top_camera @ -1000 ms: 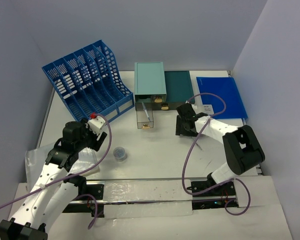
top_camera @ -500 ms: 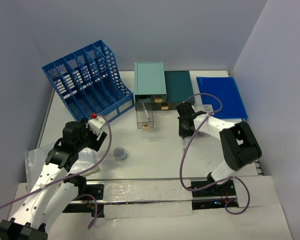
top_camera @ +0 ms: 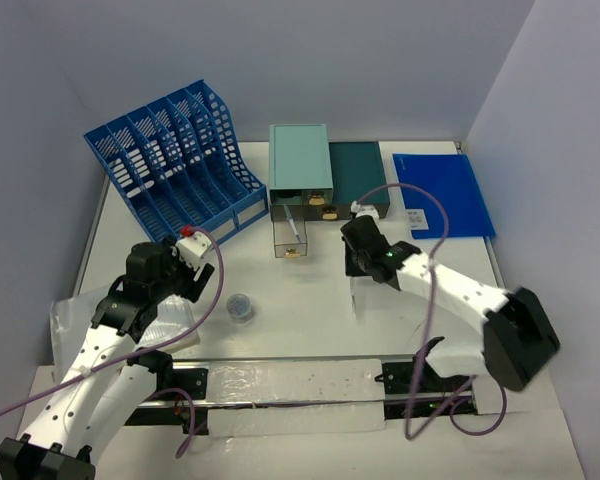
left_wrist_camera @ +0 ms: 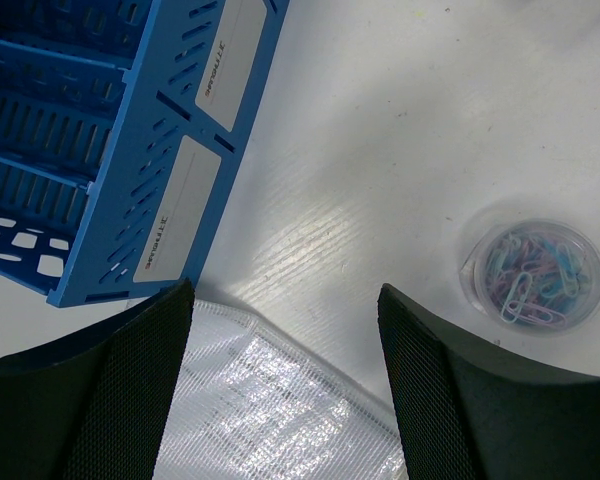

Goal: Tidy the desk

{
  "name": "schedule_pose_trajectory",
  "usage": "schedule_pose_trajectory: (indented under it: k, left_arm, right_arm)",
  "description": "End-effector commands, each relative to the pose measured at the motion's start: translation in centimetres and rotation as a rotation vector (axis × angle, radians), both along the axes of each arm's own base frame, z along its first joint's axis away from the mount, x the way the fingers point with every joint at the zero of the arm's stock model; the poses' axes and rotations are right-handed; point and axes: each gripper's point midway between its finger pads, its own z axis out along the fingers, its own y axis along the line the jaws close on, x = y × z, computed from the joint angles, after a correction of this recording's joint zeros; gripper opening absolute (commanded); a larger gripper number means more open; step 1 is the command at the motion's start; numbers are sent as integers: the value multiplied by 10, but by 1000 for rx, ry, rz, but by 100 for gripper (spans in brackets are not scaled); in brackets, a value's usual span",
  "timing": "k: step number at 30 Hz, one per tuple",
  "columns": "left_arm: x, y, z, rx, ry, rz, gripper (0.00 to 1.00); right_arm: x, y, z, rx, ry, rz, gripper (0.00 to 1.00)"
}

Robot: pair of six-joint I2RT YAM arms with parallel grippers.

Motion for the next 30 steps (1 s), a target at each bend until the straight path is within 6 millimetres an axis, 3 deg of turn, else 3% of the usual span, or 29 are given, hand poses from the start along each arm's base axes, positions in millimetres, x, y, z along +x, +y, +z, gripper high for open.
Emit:
schedule_pose_trajectory:
  k: [1,2,4,6,10,16,21,25,28,30]
  left_arm:
    - [3,-2,6,-23,-15,3,81]
    - [3,-2,6,-23,-16,5,81]
    - [3,-1,5,-22,-14,5,81]
    - [3,-2,5,-23,-11,3,81]
    - [3,-1,4,-24,-11,8,81]
    - [3,0,3,-24,-6,9,81]
    - [4,1,4,-24,-11,17,81]
    - [5,3,6,-23,-20,26,81]
    - [12,7,29,-23,-77,55,80]
    - [13,8,55,-11,-126,39,80]
  right_arm:
    - [34,28,117,239,-422,-44,0]
    - [37,31,140,269,-494,-56,0]
    - [42,39,169,308,-577,-61,0]
    - [44,58,213,408,-704,-44,0]
    - [63,85,246,496,-809,-30,0]
    - [107,127,228,400,-775,-3,0]
    - [133,140,219,326,-785,-31,0]
    - [140,151,184,249,-709,8,0]
    - [132,166,161,244,-626,106,0]
    - [127,175,151,235,-567,153,1]
